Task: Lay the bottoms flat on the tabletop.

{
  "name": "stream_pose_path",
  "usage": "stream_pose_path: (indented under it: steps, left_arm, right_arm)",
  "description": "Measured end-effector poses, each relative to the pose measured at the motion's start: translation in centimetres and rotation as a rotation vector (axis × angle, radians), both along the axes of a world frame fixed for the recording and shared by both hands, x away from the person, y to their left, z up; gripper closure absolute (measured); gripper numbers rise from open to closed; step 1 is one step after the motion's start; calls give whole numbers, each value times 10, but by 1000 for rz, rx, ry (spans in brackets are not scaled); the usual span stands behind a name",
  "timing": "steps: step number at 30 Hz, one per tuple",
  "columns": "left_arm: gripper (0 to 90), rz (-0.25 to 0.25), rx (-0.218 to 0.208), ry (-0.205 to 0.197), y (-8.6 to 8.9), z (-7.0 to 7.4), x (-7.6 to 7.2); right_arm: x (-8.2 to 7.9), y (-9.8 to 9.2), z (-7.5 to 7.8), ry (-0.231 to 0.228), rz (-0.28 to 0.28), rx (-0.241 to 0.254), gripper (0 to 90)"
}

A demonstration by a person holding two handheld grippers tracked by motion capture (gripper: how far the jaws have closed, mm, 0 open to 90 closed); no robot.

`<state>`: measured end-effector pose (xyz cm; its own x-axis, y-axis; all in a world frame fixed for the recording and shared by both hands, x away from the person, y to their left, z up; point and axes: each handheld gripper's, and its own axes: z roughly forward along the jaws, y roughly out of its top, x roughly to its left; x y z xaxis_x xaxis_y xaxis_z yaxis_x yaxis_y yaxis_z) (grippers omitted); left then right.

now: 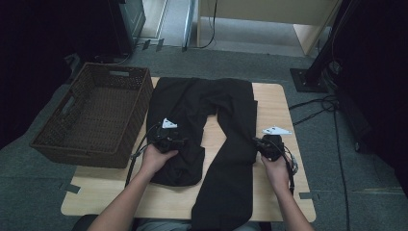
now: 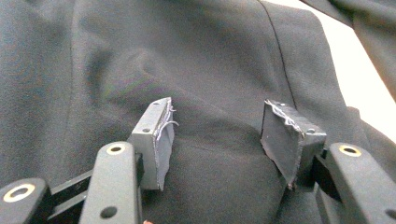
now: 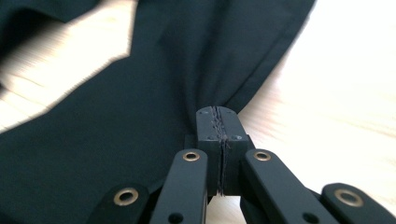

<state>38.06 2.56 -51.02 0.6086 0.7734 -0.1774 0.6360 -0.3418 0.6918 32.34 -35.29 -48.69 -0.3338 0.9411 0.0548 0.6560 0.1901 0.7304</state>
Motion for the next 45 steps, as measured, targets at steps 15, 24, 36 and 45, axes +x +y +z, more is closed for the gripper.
stream_pose_path:
  steps: [15, 24, 36, 45]
  left_arm:
    - [440, -1, 12, 17, 0, 2, 0]
    - [435, -21, 40, 44, 7, 7, -18]
    - [542, 55, 89, -46, -3, 1, 16]
    - [488, 55, -9, -33, 6, 19, 41]
  right_arm:
    - [7, 3, -2, -53, -25, 67, 663]
    - [2, 53, -13, -8, 118, 27, 623]
    - [17, 53, -29, -15, 106, -33, 632]
    - [38, 55, -33, -48, 86, -17, 614]
